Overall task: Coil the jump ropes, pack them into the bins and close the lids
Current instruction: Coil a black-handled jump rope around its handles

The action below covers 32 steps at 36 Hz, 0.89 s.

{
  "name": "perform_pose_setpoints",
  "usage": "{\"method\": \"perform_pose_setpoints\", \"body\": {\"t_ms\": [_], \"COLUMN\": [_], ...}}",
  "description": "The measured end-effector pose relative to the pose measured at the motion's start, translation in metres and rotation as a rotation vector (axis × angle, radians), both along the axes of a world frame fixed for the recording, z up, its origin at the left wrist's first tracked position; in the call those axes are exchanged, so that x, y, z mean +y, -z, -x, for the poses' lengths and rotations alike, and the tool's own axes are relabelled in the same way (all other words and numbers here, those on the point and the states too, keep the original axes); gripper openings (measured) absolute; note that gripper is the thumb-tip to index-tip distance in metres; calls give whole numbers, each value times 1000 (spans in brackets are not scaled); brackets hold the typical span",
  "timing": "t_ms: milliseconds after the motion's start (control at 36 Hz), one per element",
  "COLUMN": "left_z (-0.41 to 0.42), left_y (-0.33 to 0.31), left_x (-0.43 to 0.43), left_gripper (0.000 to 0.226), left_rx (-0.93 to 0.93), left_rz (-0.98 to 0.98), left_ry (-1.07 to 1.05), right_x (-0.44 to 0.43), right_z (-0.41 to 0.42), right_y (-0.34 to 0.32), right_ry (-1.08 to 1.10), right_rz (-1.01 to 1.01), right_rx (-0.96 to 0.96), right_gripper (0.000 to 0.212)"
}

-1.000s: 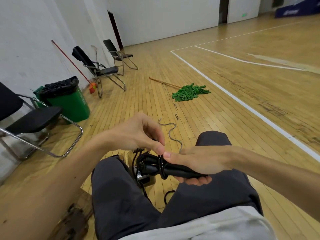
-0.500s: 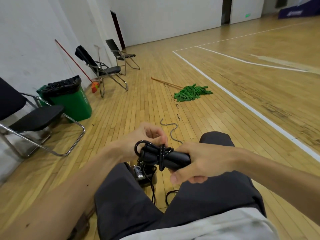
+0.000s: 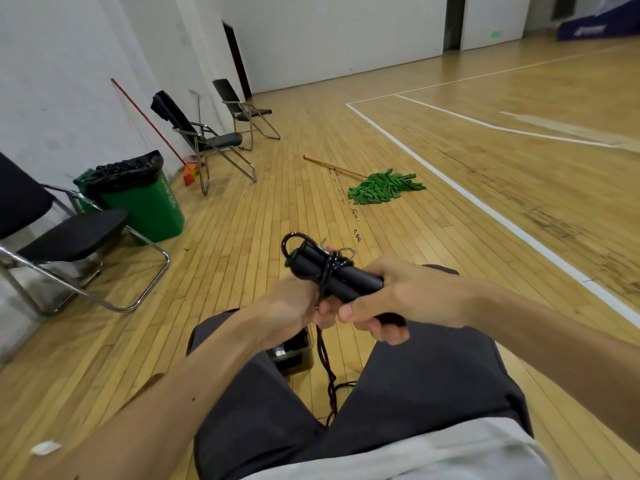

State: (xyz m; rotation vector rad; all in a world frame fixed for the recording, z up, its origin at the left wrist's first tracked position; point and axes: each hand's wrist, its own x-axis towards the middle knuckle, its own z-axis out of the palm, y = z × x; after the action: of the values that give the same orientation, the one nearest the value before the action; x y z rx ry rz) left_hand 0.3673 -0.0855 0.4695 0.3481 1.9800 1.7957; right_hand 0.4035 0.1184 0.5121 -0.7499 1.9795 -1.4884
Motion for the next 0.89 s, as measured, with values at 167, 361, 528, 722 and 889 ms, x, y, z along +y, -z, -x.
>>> {"method": "perform_pose_setpoints", "body": {"t_ms": [167, 361, 528, 722, 889], "left_z": [-26, -30, -35, -38, -35], "left_y": [-16, -9, -3, -17, -41], "left_x": [21, 27, 25, 27, 27], "left_gripper": [42, 42, 24, 26, 23], "left_rx": [55, 41, 135, 502, 754], "left_rz": [59, 158, 409, 818, 1123], "left_ry": [57, 44, 149, 158, 204], "right_x": [10, 16, 24, 25, 23], "right_z": [13, 25, 40, 47, 47], "right_y": [-3, 8, 22, 35, 31], "right_ry": [82, 190, 358, 418, 333], "right_rz": [37, -41, -145, -245, -399], "right_rx": [-9, 46, 51, 61, -68], "right_gripper": [21, 21, 15, 10, 17]}}
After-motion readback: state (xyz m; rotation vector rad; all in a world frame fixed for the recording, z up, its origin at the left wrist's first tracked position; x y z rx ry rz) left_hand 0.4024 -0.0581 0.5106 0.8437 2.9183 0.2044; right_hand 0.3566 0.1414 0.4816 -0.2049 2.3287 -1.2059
